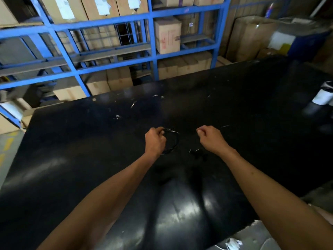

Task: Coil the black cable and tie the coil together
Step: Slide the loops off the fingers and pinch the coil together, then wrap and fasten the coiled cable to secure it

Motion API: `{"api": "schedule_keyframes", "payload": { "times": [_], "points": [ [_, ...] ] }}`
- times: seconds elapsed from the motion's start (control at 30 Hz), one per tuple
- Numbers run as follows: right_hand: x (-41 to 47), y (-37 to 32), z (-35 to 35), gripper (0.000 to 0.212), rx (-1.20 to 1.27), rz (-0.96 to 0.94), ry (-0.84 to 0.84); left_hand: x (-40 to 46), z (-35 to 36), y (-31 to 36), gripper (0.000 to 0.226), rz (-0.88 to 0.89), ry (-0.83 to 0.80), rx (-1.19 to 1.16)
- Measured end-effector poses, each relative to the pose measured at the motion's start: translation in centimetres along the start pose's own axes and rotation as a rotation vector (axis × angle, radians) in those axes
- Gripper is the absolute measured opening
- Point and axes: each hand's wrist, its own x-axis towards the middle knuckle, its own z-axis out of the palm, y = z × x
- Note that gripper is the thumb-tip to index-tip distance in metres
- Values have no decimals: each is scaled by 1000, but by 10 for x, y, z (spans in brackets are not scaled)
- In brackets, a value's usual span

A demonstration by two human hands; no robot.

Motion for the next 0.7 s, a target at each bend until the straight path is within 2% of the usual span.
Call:
{"api": "schedule_keyframes", "payload": {
  "times": [0.27,0.47,0.7],
  "points": [
    [42,66,48,18,-221,152,-196,25,65,-25,26,-75,19,83],
    [66,80,91,39,-243,304,-218,30,97,-47,27,-37,27,252],
    [67,90,111,25,-228,371,-210,37,109,-59,24,-66,-19,296]
  ]
}}
